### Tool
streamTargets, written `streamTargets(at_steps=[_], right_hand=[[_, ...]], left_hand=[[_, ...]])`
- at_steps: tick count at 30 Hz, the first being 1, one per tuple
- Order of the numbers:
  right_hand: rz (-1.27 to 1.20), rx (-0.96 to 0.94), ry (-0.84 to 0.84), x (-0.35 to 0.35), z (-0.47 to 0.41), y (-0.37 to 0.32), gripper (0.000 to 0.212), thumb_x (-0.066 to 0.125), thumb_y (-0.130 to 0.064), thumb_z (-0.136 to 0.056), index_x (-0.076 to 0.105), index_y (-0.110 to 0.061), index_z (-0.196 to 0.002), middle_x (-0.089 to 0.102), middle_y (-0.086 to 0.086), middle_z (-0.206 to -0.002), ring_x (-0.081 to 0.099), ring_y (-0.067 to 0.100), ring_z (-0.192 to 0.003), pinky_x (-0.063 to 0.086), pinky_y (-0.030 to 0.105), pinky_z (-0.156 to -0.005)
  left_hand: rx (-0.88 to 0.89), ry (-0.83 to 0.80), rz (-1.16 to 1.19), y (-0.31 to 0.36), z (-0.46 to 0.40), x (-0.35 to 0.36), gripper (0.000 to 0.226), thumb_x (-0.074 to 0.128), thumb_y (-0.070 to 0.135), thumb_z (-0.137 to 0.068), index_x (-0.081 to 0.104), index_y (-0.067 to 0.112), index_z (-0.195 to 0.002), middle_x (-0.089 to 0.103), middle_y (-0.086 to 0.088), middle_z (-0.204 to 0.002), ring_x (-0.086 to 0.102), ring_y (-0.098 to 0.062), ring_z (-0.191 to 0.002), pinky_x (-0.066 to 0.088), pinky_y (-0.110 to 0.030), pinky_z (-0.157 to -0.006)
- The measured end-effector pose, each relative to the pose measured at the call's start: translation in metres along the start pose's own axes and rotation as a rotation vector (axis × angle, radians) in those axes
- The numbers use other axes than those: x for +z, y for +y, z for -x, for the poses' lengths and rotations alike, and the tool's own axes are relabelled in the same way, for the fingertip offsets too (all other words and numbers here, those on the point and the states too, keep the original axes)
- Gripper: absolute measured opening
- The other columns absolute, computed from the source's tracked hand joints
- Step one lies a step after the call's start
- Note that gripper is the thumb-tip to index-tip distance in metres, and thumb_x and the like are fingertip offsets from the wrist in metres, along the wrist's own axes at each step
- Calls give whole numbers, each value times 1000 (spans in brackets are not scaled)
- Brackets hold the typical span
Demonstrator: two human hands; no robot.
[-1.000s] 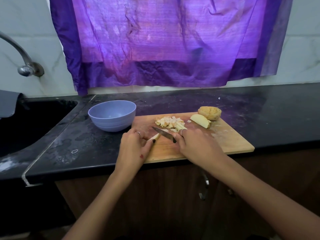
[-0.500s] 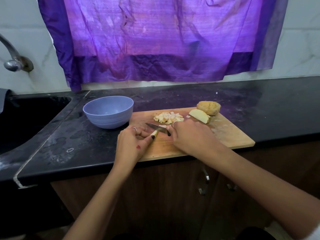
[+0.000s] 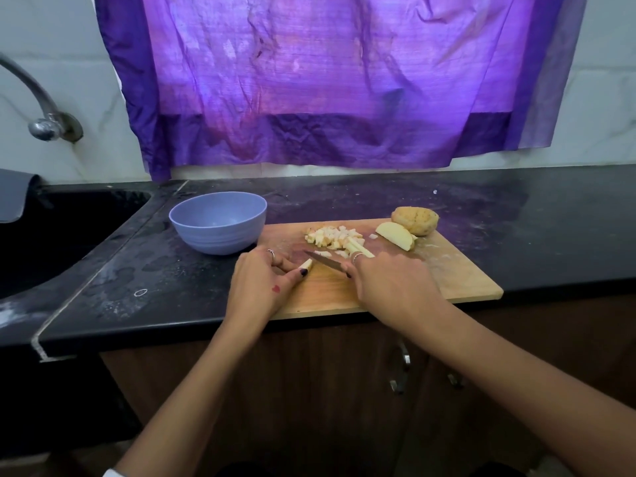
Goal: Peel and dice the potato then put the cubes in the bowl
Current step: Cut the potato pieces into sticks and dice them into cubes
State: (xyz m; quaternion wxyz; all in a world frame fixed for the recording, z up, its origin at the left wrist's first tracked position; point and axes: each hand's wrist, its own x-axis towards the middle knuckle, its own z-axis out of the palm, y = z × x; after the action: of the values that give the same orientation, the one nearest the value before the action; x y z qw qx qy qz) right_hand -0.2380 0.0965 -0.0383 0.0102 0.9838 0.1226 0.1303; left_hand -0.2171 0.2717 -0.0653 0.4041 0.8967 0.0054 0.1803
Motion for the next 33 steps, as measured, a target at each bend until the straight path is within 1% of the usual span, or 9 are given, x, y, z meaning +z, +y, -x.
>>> streamTargets(at_steps=[2,4,10,13,18,22,29,31,33], right_hand=[[-59,35,67,0,2,3,39,28,-45,-102,57,-22,-112,51,-2,-84,52,18,-71,42,32,-61],[-103,30,74,1,2,2,43,25,-47,-101,58,-22,-110,53,-2,-85,54,18,-73,41,33,-62],[-114,-16,62,2,0,2,46,24,-48,-101,60,-21,-109,60,1,-92,61,21,-81,42,34,-63],[-95,-29,47,1,-3,2,47,24,-48,-101,62,-20,-110,63,3,-99,58,19,-78,38,32,-61],[-123,-56,-122,-5,-14,4,46,26,-46,-102,60,-17,-112,59,8,-103,55,19,-84,45,33,-72],[-114,-70,-206,-7,-17,8,45,27,-46,-102,59,-15,-111,52,4,-94,47,14,-72,39,31,-68],[-13,-32,-50,-10,1,9,47,25,-49,-101,61,-18,-105,60,2,-97,51,17,-72,40,31,-60],[-46,-28,-10,-8,5,3,48,24,-48,-101,61,-19,-107,61,5,-107,49,18,-72,34,31,-56],[-63,-32,-9,-7,7,-1,46,24,-46,-102,60,-20,-110,61,5,-106,47,19,-72,28,31,-52]], left_hand=[[-1,-6,-18,1,-1,2,13,78,34,-77,75,22,-76,62,8,-90,56,-18,-101,48,-41,-89],[-2,2,-18,0,-1,4,12,78,37,-76,74,26,-73,65,5,-93,57,-20,-100,47,-45,-91],[32,44,-17,-5,-1,8,13,78,38,-76,72,27,-70,67,5,-95,59,-20,-98,48,-48,-89],[55,46,-10,-5,-1,9,19,78,38,-76,65,34,-63,65,9,-91,59,-20,-97,48,-49,-89],[76,49,-2,-7,-1,11,17,78,36,-76,65,36,-65,65,14,-89,60,-18,-96,47,-51,-91],[84,59,-31,-7,-1,11,11,78,33,-78,72,26,-72,56,19,-78,60,-19,-95,48,-48,-89],[102,79,-19,-13,-2,13,21,76,43,-76,75,22,-76,70,7,-89,61,-19,-93,49,-48,-88],[106,85,-17,-13,-1,14,22,76,44,-76,75,22,-78,70,6,-90,61,-18,-94,49,-49,-89],[113,94,-3,-13,-1,14,18,77,40,-76,75,22,-79,70,6,-91,62,-19,-95,48,-51,-91]])
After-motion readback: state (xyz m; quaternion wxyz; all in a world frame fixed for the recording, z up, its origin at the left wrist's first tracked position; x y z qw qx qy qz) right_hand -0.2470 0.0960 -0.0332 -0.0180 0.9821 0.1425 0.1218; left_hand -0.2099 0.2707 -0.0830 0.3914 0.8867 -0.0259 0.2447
